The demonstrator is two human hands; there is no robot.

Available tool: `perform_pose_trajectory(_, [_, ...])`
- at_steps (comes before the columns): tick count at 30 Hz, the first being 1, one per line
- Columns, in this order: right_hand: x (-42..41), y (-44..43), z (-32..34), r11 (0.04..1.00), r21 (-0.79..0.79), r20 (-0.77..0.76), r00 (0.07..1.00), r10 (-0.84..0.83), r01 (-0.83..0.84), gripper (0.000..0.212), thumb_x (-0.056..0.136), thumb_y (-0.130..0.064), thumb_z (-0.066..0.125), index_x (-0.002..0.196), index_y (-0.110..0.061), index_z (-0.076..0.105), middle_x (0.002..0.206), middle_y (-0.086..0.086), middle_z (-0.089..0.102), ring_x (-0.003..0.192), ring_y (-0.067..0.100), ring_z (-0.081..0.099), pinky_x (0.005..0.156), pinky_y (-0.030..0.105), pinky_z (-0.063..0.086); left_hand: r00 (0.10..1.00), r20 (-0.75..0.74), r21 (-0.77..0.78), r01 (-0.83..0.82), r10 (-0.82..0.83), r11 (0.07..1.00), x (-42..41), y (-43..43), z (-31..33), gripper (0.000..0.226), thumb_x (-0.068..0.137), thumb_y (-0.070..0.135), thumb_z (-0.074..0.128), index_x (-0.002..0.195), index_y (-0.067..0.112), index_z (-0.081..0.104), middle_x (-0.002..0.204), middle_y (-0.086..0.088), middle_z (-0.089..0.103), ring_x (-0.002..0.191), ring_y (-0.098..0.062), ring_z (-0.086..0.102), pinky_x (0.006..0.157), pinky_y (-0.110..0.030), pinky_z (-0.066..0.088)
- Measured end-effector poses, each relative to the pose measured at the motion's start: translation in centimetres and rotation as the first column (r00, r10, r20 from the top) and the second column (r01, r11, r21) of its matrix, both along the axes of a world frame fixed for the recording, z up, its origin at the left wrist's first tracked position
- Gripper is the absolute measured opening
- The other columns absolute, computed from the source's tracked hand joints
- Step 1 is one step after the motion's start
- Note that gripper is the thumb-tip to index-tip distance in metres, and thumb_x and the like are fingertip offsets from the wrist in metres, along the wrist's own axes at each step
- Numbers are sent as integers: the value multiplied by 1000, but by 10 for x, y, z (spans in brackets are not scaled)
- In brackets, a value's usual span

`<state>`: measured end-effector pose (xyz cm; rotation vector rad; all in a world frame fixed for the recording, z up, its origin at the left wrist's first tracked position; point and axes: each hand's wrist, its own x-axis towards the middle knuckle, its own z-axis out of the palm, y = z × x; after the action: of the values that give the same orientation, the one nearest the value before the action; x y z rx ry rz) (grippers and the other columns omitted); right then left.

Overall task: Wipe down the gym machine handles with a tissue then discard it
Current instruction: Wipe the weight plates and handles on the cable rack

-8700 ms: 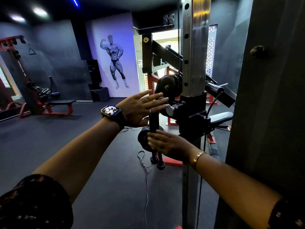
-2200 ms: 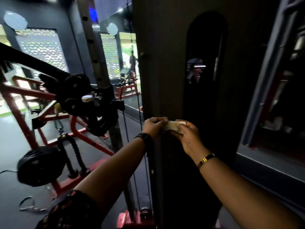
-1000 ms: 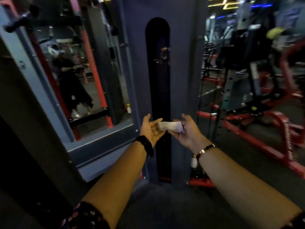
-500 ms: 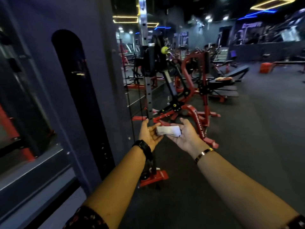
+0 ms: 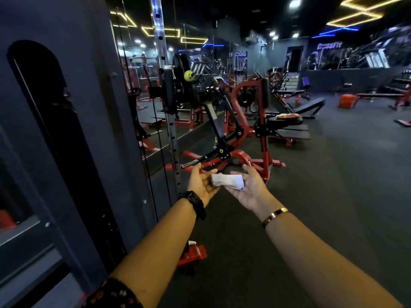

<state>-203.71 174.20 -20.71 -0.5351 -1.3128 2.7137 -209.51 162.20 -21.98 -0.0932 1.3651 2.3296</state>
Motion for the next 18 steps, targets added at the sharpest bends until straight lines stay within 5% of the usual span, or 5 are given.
perform_pose_trajectory(5, [-37, 24, 0, 999, 13, 9, 999, 37, -37, 52, 98, -37, 45, 128, 6, 48, 120, 25, 61, 98, 32, 65, 65, 34, 54, 998, -3, 22, -67, 67, 998, -28, 21, 1, 52, 97, 52, 40, 97, 6, 65, 97, -11, 68, 87, -21, 63, 76, -30, 51])
perform_pose_trajectory(11, [-79, 17, 12, 995, -52, -24, 996, 88, -90, 43, 100, -27, 42, 128, 6, 46, 119, 26, 59, 103, 35, 62, 78, 38, 52, 990, 2, 21, -143, 143, 989, -67, 15, 7, 52, 97, 52, 39, 98, 7, 66, 98, -11, 67, 87, -21, 63, 70, -29, 50])
perform_pose_trajectory(18, [-137, -15, 28, 984, -120, -87, 989, 123, -133, 24, 97, -7, 35, 89, 6, 53, 76, 23, 66, 80, 32, 62, 73, 38, 53, 989, -42, 53, -139, 142, 989, -130, -20, 18, 43, 98, 45, 43, 96, 7, 65, 97, -9, 68, 86, -19, 63, 77, -28, 52])
